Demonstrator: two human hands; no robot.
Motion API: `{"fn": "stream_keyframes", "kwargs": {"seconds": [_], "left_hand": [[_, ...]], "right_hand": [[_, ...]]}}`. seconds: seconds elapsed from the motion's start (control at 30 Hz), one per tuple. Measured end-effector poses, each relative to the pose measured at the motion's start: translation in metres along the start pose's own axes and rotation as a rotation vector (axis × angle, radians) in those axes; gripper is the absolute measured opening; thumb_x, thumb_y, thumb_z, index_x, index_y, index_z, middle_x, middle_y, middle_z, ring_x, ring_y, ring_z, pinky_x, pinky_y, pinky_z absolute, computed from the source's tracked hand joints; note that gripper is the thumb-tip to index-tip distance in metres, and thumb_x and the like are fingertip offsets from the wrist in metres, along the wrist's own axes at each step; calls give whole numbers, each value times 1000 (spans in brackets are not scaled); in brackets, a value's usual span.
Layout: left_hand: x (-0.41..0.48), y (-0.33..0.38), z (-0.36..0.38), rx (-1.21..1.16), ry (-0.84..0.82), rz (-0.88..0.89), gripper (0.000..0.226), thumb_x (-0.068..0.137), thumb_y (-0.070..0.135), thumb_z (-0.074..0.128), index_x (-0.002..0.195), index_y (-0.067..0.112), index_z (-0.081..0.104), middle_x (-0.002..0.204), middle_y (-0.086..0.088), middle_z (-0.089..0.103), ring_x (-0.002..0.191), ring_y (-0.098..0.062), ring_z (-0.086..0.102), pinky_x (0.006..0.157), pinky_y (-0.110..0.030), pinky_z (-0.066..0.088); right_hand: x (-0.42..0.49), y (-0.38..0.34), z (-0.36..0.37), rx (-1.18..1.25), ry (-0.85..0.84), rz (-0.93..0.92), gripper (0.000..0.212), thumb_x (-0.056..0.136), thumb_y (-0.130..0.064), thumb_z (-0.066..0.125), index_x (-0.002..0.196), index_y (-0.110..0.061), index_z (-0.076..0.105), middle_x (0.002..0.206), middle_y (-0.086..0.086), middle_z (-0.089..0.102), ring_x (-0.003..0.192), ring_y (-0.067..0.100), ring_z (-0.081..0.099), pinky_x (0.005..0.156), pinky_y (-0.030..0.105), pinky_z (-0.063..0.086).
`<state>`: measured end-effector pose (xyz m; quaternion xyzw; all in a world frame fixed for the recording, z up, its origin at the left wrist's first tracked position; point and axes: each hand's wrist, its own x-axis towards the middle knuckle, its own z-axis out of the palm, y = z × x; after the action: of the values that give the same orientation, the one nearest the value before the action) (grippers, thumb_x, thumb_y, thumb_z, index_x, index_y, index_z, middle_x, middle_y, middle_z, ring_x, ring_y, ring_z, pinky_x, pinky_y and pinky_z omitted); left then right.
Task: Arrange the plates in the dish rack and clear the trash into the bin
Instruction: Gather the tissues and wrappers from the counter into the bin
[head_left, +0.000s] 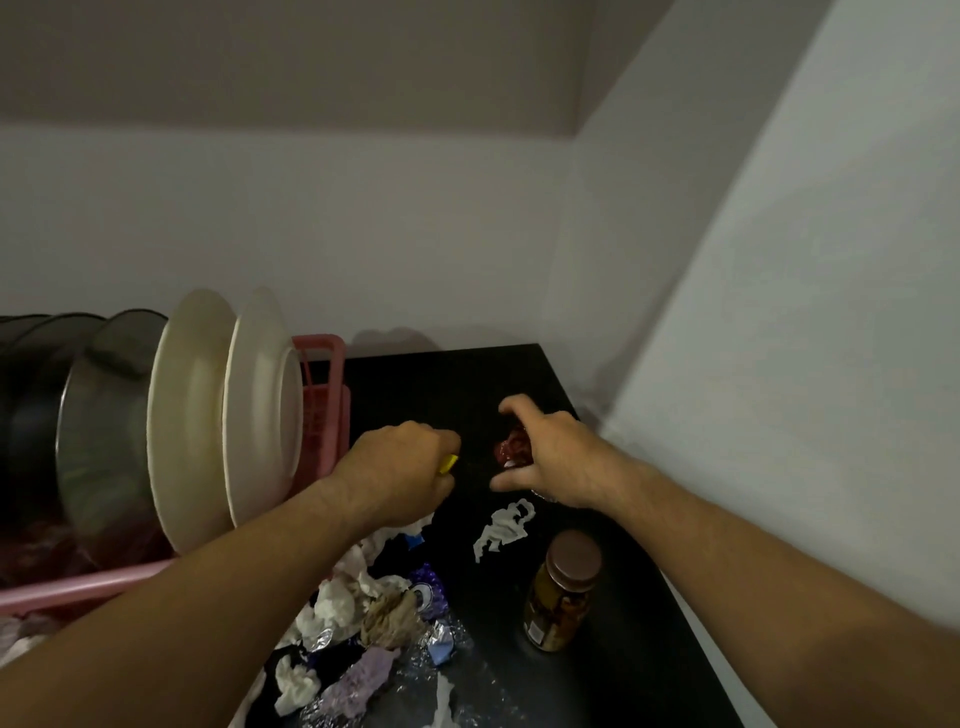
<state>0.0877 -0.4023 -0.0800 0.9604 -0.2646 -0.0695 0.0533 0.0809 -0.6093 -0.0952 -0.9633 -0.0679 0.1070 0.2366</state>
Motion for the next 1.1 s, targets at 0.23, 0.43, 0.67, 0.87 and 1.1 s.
{"fn": "stream_keyframes", "kwargs": {"seconds": [0.23,0.43,0.67,0.87,1.1], "left_hand": [[0,3,4,13,192,-97,40,89,66,43,102,28,43,74,8,53,61,-6,54,52,-25,46],[3,11,3,7,191,-85,30,94,57,42,99,28,41,76,8,49,62,-7,51,51,-23,36],[10,12,6,-43,172,-52,27,96,52,43,109,28,43,84,10,47,65,-5,47,52,-21,33],[16,10,11,-68,131,-38,24,96,50,43,109,30,42,81,12,42,66,-5,47,55,-22,36],[20,4,17,-80,127,-8,21,96,50,43,105,31,40,82,12,43,67,-5,47,55,-22,36]], "right_hand": [[-13,0,-6,81,308,27,67,68,-93,37,77,-30,57,65,-7,61,53,3,58,49,20,41],[-13,13,-8,340,192,24,5,89,-35,69,87,-32,65,91,-7,64,82,9,65,64,21,49],[-17,17,-7,608,47,172,55,85,-3,69,124,-35,47,124,1,47,99,20,63,66,26,57],[-12,19,-3,337,19,59,32,88,2,62,97,-29,60,99,-1,61,83,11,65,66,24,55],[-7,20,8,162,-5,-9,33,92,-2,56,80,-32,53,92,2,59,75,20,66,58,26,57]]}}
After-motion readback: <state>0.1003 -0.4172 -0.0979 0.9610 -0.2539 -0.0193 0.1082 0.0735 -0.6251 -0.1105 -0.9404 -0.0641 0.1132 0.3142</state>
